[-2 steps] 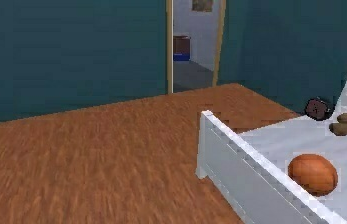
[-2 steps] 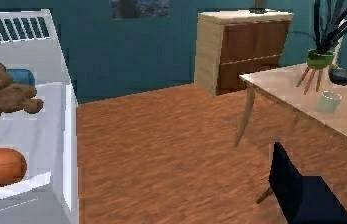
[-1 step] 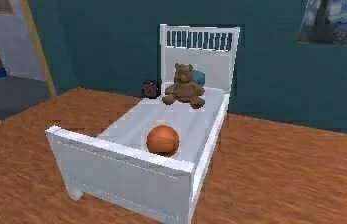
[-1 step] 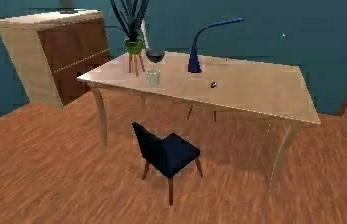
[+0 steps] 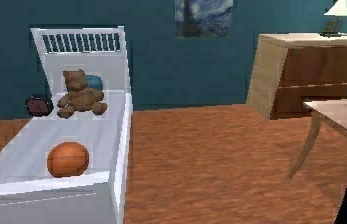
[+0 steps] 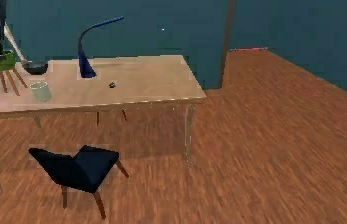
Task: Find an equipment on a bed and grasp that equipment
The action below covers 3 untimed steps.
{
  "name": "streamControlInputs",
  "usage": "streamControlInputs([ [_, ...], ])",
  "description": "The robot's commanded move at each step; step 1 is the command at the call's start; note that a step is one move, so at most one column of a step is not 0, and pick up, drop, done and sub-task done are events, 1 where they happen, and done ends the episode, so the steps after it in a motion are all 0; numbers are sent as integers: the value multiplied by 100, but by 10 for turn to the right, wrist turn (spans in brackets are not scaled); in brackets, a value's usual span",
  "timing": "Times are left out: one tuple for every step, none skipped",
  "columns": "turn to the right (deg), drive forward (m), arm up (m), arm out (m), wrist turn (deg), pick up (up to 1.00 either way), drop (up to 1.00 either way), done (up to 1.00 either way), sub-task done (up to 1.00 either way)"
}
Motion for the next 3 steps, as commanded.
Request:
streamControlInputs([
  [0,35,0,0,0,0,0,0,0],
  [-450,0,0,0,0,0,0,0,0],
  [-450,0,0,0,0,0,0,0,0],
])
